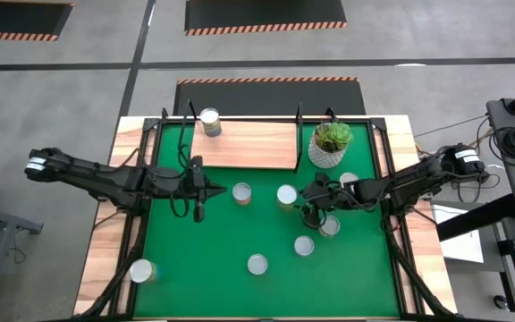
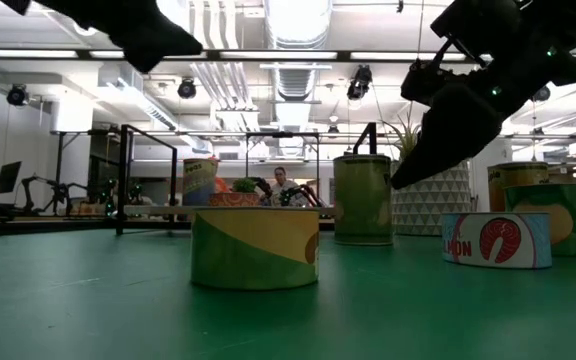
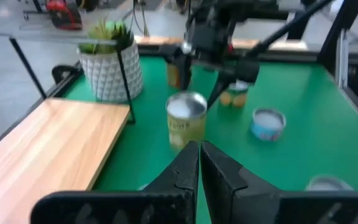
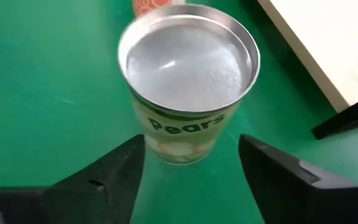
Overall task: Pick and place cans onto a shelf
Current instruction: Put the canned pears on the shelf
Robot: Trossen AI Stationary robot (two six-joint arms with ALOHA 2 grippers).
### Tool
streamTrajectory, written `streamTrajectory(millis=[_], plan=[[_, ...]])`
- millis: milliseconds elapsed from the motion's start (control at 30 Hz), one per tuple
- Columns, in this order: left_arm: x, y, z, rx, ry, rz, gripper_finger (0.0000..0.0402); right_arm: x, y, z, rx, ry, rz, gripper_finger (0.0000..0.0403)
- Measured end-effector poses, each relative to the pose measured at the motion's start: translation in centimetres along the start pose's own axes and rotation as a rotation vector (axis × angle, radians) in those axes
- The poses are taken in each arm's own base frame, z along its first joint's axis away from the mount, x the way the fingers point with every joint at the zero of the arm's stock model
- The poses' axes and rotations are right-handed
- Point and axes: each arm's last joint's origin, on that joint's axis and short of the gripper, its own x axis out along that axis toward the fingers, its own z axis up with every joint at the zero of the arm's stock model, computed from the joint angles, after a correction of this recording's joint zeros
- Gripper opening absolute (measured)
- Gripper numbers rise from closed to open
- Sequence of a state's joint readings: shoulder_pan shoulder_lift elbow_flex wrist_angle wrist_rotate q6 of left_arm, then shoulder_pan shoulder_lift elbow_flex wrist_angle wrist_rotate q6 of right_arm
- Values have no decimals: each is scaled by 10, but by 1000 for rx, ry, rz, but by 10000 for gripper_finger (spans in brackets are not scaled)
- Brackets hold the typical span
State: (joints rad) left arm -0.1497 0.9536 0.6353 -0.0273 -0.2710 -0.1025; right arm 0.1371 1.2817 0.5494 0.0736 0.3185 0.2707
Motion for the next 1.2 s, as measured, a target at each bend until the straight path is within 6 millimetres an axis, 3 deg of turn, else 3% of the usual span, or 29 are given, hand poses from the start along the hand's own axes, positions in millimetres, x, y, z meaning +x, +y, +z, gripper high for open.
streamTrajectory(millis=[300, 633, 767, 900, 1067, 1200], plan=[[27, -7, -6, -12, 11, 3, 0, 39, 11, -9, -99, -67, 16, 334], [27, -8, 5, -23, -18, 5, 0, 65, 19, -10, -52, -213, 18, 325], [24, -7, 7, -16, -29, 5, 0, 64, 18, -8, -27, -228, -1, 319], [17, -5, 11, 23, -48, 36, 0, 55, 18, 0, -12, -268, 11, 288], [0, 7, 12, 60, -45, 295, 0, 39, 16, 14, 40, -312, 27, 272], [-14, 15, 12, 63, -48, 474, 0, 25, 18, 39, 63, -350, 8, 275]])
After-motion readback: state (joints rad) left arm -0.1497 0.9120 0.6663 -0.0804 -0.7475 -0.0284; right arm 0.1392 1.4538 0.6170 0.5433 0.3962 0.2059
